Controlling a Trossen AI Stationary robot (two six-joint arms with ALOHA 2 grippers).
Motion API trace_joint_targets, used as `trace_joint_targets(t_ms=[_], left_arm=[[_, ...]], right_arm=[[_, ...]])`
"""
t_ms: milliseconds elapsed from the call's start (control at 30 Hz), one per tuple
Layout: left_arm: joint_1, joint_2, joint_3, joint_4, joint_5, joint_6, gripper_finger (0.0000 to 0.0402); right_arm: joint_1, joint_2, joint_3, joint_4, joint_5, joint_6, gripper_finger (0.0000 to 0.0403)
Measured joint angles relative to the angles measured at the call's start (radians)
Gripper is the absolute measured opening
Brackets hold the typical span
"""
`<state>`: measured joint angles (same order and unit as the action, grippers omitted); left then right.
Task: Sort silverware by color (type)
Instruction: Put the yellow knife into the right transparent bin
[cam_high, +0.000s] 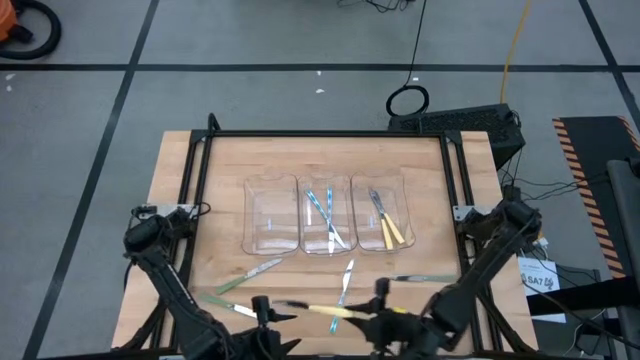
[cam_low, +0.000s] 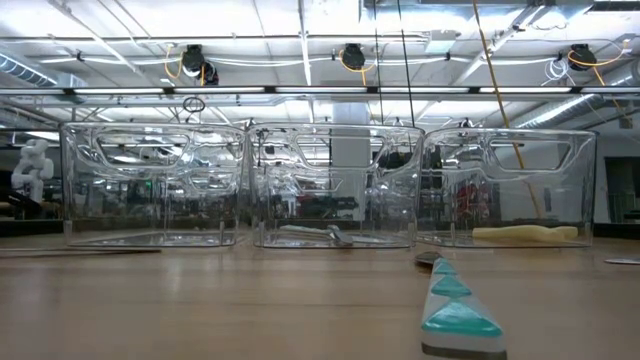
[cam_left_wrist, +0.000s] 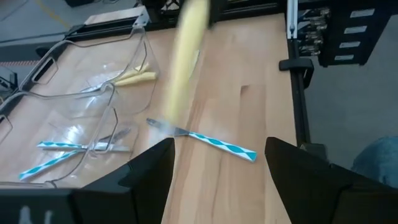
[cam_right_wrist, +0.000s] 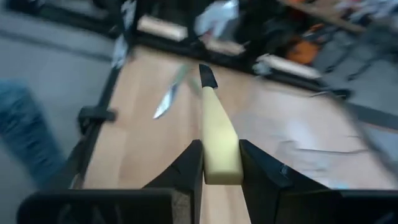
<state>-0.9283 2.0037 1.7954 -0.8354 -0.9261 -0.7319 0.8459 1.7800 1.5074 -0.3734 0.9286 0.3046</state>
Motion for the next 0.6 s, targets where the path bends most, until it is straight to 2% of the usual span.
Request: trace_joint_targets(t_ms=[100, 167, 367, 600], left_arm=[[0.0, 0.0, 0.0, -0.002, -0.001, -0.011, 0.0259], [0.0, 0.0, 0.0, -0.002, -0.001, -0.011, 0.0259], [0.012, 0.0, 0.0, -0.001, -0.002, -0.012, 0.0259], [0.032, 0.0, 0.0, -0.003, 0.007, -0.011, 0.0259]], right_arm=[[0.036, -0.036, 0.0, -0.047, 0.123, 0.027, 0.0072], [0.05, -0.057, 0.0, -0.08, 0.166, 0.026, 0.0072], [0.051, -0.14, 0.0, -0.226, 0.198, 0.083, 0.0072], [0.006, -0.23, 0.0, -0.483, 0.199, 0.244, 0.0072]])
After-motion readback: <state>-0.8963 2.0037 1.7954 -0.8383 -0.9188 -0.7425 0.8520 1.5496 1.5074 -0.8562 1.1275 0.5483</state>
